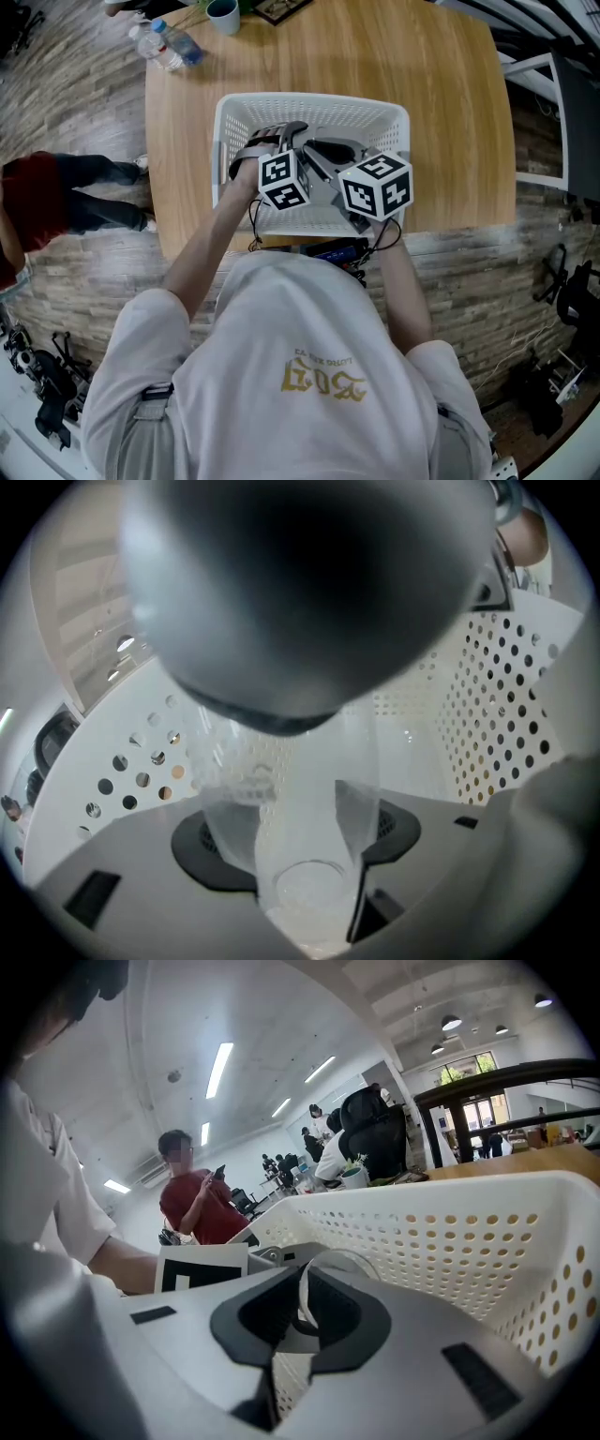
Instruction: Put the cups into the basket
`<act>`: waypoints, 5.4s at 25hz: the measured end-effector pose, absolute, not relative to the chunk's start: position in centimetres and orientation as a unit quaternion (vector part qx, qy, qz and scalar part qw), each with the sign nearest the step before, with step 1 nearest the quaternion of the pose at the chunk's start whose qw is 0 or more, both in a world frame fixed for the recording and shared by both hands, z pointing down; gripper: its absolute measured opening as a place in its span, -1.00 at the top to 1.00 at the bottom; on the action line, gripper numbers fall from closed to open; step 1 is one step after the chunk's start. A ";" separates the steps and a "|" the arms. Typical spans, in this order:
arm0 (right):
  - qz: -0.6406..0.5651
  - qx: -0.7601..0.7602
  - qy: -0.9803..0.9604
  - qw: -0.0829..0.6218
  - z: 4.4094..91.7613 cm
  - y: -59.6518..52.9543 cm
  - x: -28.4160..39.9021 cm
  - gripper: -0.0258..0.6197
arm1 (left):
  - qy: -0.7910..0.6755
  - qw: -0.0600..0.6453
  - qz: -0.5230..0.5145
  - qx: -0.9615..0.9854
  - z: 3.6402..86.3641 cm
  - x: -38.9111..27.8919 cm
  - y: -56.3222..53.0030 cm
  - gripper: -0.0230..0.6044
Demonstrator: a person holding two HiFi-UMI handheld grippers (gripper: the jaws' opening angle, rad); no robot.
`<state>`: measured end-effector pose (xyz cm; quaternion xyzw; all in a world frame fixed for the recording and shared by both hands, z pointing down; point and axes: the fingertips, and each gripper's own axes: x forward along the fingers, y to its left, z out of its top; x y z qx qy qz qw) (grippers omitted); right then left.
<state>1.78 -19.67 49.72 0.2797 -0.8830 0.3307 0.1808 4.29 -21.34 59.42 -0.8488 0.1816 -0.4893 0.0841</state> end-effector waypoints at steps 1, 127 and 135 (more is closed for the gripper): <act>0.329 0.280 -0.883 0.183 49.7 -19.7 1.8 0.81 | 0.183 0.085 -0.487 -0.850 59.4 4.4 -21.4 0.06; 0.150 0.470 -0.826 0.273 49.5 -21.9 8.0 0.88 | 0.343 -0.068 -0.240 -0.906 49.2 1.7 -22.9 0.90; 0.094 0.514 -0.824 0.220 45.9 -21.9 9.0 0.88 | 0.395 -0.052 -0.182 -0.899 45.5 0.5 -23.1 0.90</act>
